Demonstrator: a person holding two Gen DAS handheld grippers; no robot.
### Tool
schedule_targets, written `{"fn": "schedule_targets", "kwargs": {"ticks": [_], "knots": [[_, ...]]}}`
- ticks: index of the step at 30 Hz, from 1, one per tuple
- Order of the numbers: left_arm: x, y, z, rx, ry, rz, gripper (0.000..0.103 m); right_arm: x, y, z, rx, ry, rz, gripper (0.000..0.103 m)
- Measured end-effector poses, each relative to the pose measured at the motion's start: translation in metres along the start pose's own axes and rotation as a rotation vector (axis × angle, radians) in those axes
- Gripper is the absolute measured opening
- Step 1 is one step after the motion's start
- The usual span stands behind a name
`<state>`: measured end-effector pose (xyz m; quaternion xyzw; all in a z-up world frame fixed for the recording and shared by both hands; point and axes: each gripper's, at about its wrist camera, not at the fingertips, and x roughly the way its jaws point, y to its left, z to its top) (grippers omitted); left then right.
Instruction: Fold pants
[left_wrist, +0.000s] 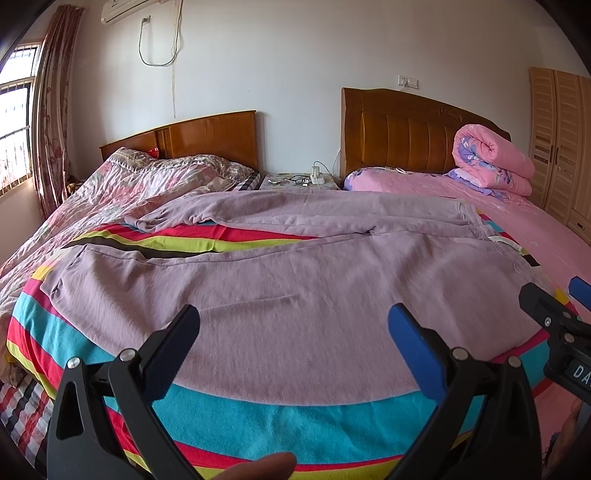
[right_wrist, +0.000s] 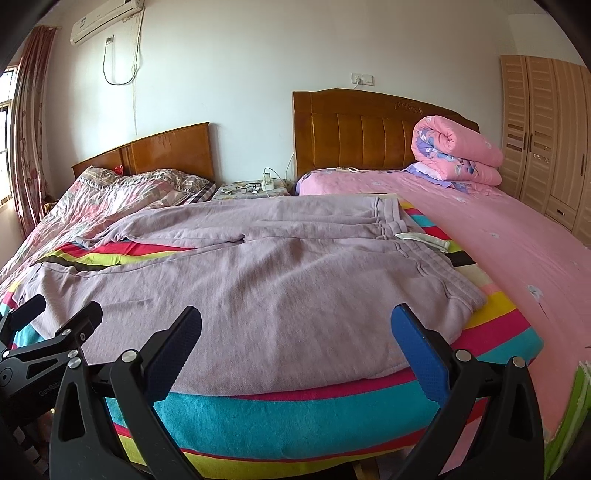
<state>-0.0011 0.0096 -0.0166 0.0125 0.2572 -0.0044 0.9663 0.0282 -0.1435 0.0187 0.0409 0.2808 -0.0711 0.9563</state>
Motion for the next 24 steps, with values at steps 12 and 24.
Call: {"fn": "schedule_targets", "kwargs": {"ticks": [12,24], "knots": [[-0.0002,0.0009,-0.0028,-0.009,0.014,0.002,0.102,0.0017,-0.0018,0.0022,0.007,0.008,-0.005,0.099],[0.0014,0.0002,0.0019,-0.014,0.026,0.003,0.102,0.0014,-0.0023,0.0015,0.008,0.009,-0.003,0.099]]}}
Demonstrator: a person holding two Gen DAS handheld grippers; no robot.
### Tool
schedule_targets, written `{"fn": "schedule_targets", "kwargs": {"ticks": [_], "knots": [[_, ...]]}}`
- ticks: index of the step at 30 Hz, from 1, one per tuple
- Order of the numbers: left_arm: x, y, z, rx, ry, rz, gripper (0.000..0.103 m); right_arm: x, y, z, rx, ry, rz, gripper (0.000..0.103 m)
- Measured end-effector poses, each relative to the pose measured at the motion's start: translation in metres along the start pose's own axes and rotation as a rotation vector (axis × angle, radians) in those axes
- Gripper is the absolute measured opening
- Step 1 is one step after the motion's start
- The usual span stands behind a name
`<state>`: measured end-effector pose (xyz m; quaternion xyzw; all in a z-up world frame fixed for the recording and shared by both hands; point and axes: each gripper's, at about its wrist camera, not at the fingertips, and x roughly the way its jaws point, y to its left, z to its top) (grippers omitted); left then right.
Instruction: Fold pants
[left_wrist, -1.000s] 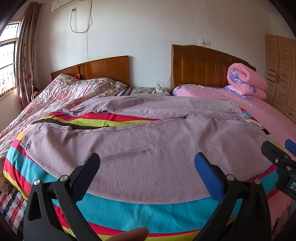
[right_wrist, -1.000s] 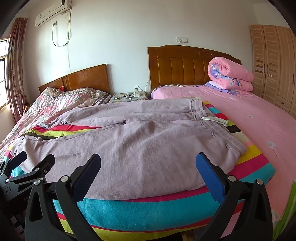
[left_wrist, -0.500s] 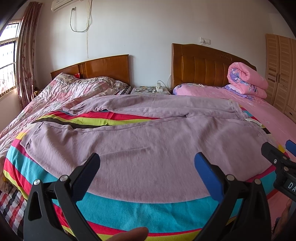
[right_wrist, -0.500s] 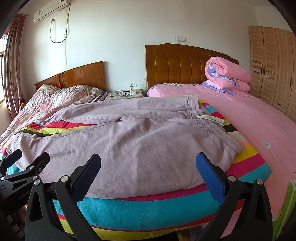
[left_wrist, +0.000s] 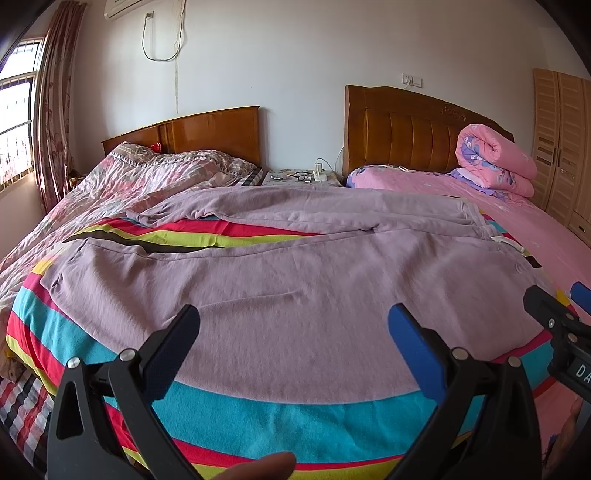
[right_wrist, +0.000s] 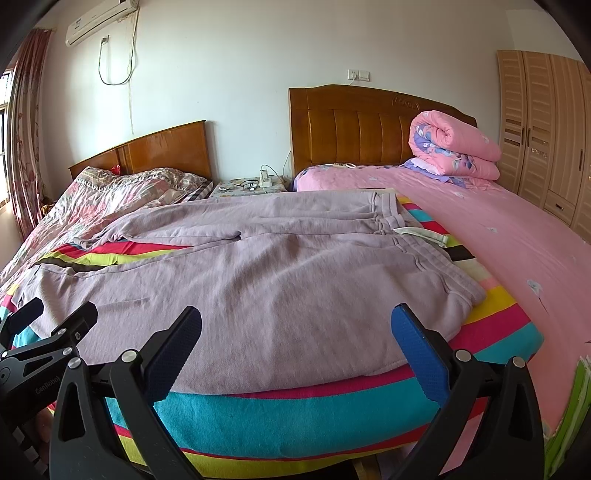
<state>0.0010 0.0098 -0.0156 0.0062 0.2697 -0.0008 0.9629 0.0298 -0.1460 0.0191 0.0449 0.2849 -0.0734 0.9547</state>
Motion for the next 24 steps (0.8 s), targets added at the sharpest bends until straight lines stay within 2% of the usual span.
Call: {"fn": "schedule_targets", "kwargs": {"ticks": [24], "knots": [[0.0056,0.0027,0.0004,-0.002,0.024,0.002,0.102,0.0039,-0.0033,0.0005,0.013,0.007,-0.008,0.099]]}}
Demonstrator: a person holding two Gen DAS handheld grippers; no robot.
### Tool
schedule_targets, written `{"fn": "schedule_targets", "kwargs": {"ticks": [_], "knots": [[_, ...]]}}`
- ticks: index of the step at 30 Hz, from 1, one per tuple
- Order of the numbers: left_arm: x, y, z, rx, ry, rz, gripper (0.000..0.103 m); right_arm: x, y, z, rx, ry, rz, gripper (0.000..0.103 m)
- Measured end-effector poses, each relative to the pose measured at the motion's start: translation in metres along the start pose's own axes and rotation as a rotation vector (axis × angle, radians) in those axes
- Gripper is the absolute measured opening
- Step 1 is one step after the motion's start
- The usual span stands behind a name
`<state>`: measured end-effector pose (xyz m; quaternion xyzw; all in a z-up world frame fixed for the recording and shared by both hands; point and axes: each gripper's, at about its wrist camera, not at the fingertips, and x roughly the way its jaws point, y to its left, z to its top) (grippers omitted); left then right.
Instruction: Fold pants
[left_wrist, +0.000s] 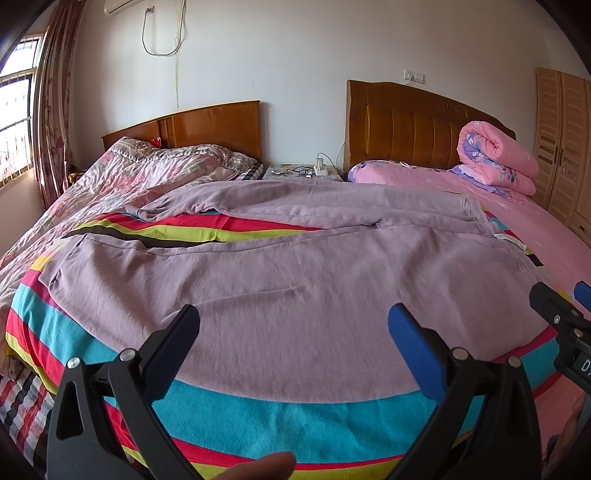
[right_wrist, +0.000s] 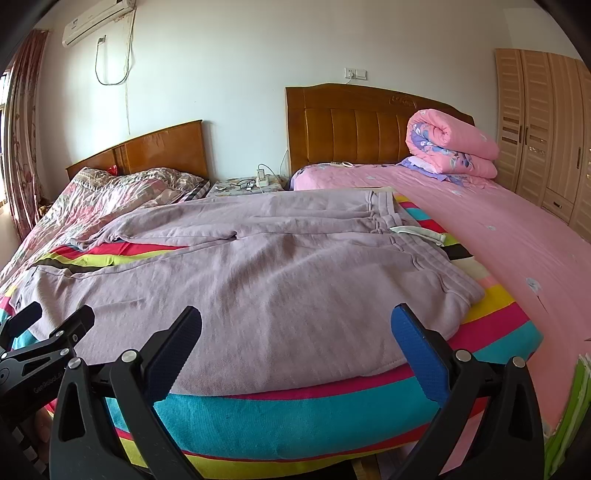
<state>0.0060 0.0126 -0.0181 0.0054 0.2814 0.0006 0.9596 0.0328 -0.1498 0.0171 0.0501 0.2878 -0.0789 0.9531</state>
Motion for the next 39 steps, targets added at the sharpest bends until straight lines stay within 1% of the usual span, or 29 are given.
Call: {"fn": "schedule_targets", "kwargs": {"ticks": [2,4,7,9,11,13,14,16,17,19,21,23,24,25,26,28,29,30,32,34,36,37,38,39], "knots": [[0.003,-0.001,0.002,0.02,0.013,0.003,0.102,0.002,-0.001,0.001,-0.004,0.003,0.003,0.099],[0.011,-0.005,0.005,0.068,0.051,0.021,0.102,0.007,-0.004,0.003,-0.02,0.019,0.018,0.099],[0.028,-0.009,0.014,0.15,0.097,0.007,0.102,0.019,-0.009,0.012,-0.08,0.03,0.019,0.099],[0.042,-0.011,0.026,0.197,0.134,-0.016,0.102,0.033,-0.016,0.022,-0.121,0.061,0.061,0.099],[0.064,-0.013,0.042,0.252,0.212,-0.047,0.102,0.054,-0.026,0.038,-0.143,0.117,0.122,0.099],[0.091,-0.015,0.061,0.299,0.293,-0.052,0.102,0.078,-0.035,0.058,-0.164,0.169,0.158,0.099],[0.104,-0.016,0.071,0.32,0.325,-0.054,0.102,0.091,-0.04,0.069,-0.178,0.192,0.162,0.099],[0.13,-0.017,0.089,0.354,0.385,-0.056,0.102,0.118,-0.046,0.094,-0.213,0.208,0.152,0.099],[0.144,-0.017,0.097,0.359,0.427,-0.069,0.102,0.133,-0.047,0.107,-0.237,0.211,0.151,0.099],[0.174,-0.015,0.111,0.334,0.542,-0.13,0.102,0.169,-0.047,0.135,-0.269,0.218,0.174,0.099],[0.204,-0.01,0.123,0.269,0.643,-0.235,0.102,0.214,-0.045,0.162,-0.28,0.26,0.246,0.099],[0.228,-0.003,0.132,0.156,0.712,-0.336,0.102,0.266,-0.041,0.184,-0.288,0.299,0.296,0.099],[0.238,0.002,0.138,0.09,0.722,-0.379,0.102,0.295,-0.04,0.194,-0.293,0.328,0.321,0.099],[0.247,0.006,0.144,0.035,0.713,-0.411,0.102,0.323,-0.037,0.202,-0.305,0.357,0.34,0.099],[0.255,0.01,0.151,-0.01,0.691,-0.42,0.102,0.347,-0.033,0.209,-0.309,0.379,0.353,0.099],[0.267,0.02,0.166,-0.1,0.611,-0.416,0.102,0.394,-0.025,0.222,-0.315,0.418,0.381,0.099],[0.273,0.026,0.172,-0.146,0.571,-0.425,0.102,0.414,-0.021,0.228,-0.324,0.423,0.39,0.099],[0.279,0.031,0.177,-0.192,0.545,-0.441,0.102,0.43,-0.016,0.233,-0.339,0.426,0.405,0.099],[0.292,0.039,0.184,-0.268,0.528,-0.472,0.102,0.46,-0.006,0.238,-0.372,0.445,0.446,0.099],[0.304,0.041,0.19,-0.293,0.522,-0.505,0.102,0.485,0.005,0.24,-0.41,0.47,0.48,0.099],[0.313,0.039,0.198,-0.281,0.518,-0.498,0.101,0.504,0.011,0.24,-0.431,0.5,0.503,0.099],[0.318,0.037,0.199,-0.268,0.515,-0.49,0.101,0.51,0.014,0.239,-0.44,0.51,0.517,0.095],[0.321,0.037,0.2,-0.259,0.514,-0.486,0.102,0.514,0.016,0.237,-0.451,0.519,0.533,0.085],[0.325,0.035,0.201,-0.256,0.517,-0.483,0.102,0.517,0.018,0.236,-0.464,0.533,0.545,0.078]]}}
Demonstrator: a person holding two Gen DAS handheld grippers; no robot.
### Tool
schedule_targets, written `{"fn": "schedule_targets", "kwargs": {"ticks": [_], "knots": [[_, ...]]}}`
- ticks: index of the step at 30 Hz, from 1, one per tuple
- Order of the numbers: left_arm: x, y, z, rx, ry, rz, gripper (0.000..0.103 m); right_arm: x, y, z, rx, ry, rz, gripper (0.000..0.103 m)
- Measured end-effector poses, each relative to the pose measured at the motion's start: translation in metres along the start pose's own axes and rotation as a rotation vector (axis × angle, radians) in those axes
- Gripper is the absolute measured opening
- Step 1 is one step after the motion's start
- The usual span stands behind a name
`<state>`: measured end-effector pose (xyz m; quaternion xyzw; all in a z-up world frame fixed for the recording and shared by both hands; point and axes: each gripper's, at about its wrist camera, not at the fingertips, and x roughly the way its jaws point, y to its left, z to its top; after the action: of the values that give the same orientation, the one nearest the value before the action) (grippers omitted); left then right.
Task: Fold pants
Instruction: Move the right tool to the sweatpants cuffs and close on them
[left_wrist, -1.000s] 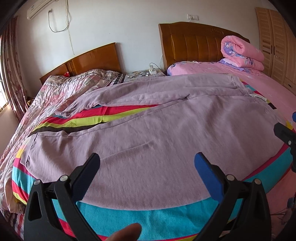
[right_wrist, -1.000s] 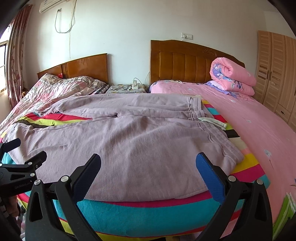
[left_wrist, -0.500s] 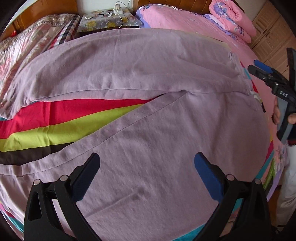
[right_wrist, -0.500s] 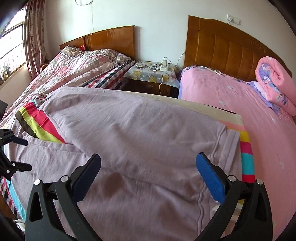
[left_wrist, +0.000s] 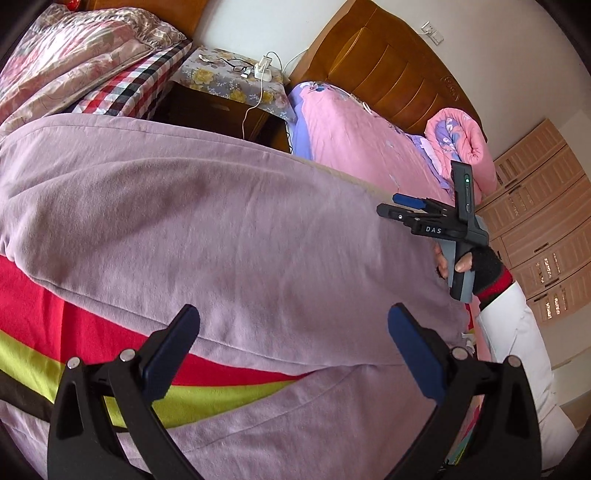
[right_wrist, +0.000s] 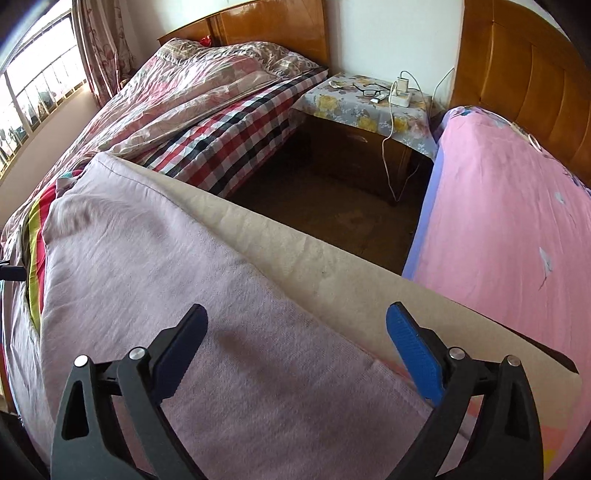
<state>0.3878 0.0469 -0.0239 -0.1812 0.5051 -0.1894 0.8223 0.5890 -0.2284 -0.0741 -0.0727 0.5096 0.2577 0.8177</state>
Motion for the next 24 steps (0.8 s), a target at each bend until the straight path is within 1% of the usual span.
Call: {"fn": "schedule_targets", "kwargs": {"ticks": [1,3,4,5,6,7,8,11,14,16,18,21,23,24], "knots": [[0.005,0.003,0.0,-0.001,0.003,0.003,0.102,0.003,0.003,0.001,-0.007,0.01,0.019,0.07],[0.012,0.006,0.002,-0.009,0.013,0.005,0.102,0.002,0.007,-0.001,-0.025,0.002,0.039,0.064],[0.014,0.006,0.004,-0.014,0.014,0.005,0.102,0.001,0.012,-0.002,-0.036,-0.002,0.053,0.052],[0.016,0.006,0.006,-0.019,0.011,0.002,0.102,-0.001,0.017,-0.003,-0.052,-0.002,0.048,0.042],[0.018,0.007,0.009,-0.024,0.008,0.0,0.102,-0.003,0.023,-0.004,-0.074,-0.005,0.028,0.037],[0.02,0.007,0.01,-0.031,0.004,-0.002,0.102,-0.007,0.03,-0.007,-0.097,-0.008,0.002,0.027],[0.022,0.009,0.014,-0.04,0.001,-0.001,0.102,-0.012,0.037,-0.01,-0.118,-0.015,-0.03,0.021],[0.026,0.016,0.027,-0.085,-0.018,0.021,0.102,-0.037,0.067,-0.022,-0.181,-0.075,-0.131,0.017],[0.021,0.026,0.036,-0.131,-0.033,0.032,0.101,-0.082,0.104,-0.045,-0.196,-0.182,-0.205,0.016],[0.009,0.032,0.035,-0.156,-0.057,0.031,0.101,-0.118,0.14,-0.073,-0.216,-0.27,-0.257,0.016],[-0.009,0.032,0.028,-0.167,-0.083,0.002,0.101,-0.146,0.184,-0.11,-0.223,-0.328,-0.285,0.016],[-0.041,0.028,0.007,-0.133,-0.129,-0.021,0.102,-0.165,0.246,-0.171,-0.202,-0.361,-0.306,0.015],[-0.056,0.025,-0.016,-0.096,-0.145,-0.021,0.102,-0.162,0.267,-0.201,-0.124,-0.341,-0.301,0.016],[-0.058,0.025,-0.026,-0.081,-0.138,-0.005,0.102,-0.155,0.27,-0.212,-0.08,-0.313,-0.293,0.016]]}}
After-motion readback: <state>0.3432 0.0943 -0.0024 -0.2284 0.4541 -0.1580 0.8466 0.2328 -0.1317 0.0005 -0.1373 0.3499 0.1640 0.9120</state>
